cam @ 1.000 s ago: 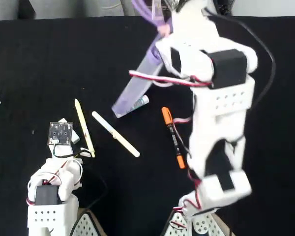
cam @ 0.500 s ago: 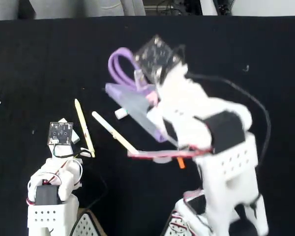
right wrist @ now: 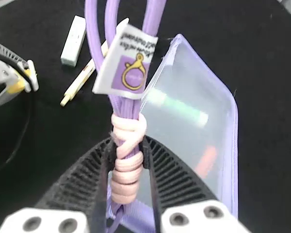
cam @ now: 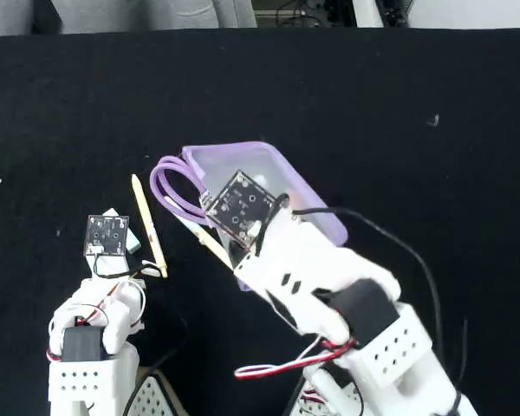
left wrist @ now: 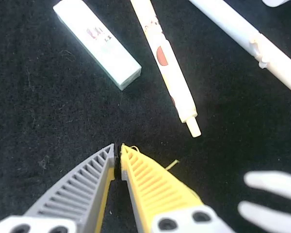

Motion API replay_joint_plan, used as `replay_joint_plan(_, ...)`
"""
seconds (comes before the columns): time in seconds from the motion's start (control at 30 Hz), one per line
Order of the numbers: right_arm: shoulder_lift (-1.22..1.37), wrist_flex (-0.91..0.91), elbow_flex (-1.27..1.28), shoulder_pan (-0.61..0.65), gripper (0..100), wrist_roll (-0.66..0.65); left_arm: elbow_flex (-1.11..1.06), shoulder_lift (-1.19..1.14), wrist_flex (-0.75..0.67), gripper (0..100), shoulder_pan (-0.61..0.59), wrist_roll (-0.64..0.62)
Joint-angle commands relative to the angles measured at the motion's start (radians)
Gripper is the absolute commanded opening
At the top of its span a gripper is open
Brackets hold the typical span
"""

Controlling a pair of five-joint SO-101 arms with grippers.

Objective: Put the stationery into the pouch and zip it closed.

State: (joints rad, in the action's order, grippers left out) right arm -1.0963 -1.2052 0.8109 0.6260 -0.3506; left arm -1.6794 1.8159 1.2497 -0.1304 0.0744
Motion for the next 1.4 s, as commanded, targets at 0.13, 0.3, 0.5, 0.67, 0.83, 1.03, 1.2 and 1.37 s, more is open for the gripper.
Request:
replay_joint_plan(0.13, -0.059, 0.325, 0.243, 0.011, 1.1, 0.002, -0.021, 0.003, 0.005, 3, 0.004, 0.006)
replay_joint_plan(0.3, -0.059, 0.508, 0.363, 0.011, 1.1, 0.002, -0.021, 0.003, 0.005, 3, 0.005, 0.005)
replay_joint_plan(0.5, -0.059, 0.629, 0.444, 0.006, 1.1, 0.002, -0.021, 0.003, 0.005, 3, 0.001, 0.009)
replay_joint_plan(0.67, -0.059, 0.694, 0.481, 0.006, 1.1, 0.002, 0.018, 0.008, -0.025, 3, 0.021, 0.011)
replay_joint_plan(0.83, -0.059, 0.769, 0.476, 0.005, 1.1, 0.002, 0.058, 0.009, -0.035, 3, 0.139, 0.005)
replay_joint_plan(1.03, -0.059, 0.793, 0.476, 0.005, 1.1, 0.002, 0.079, 0.009, -0.083, 3, 0.289, 0.003)
replay_joint_plan(1.2, -0.059, 0.793, 0.427, 0.0, 1.1, 0.002, 0.084, 0.009, -0.175, 3, 0.34, 0.003)
replay_joint_plan(1.37, -0.059, 0.793, 0.363, -0.002, 1.1, -0.006, 0.084, 0.009, -0.265, 3, 0.364, 0.005)
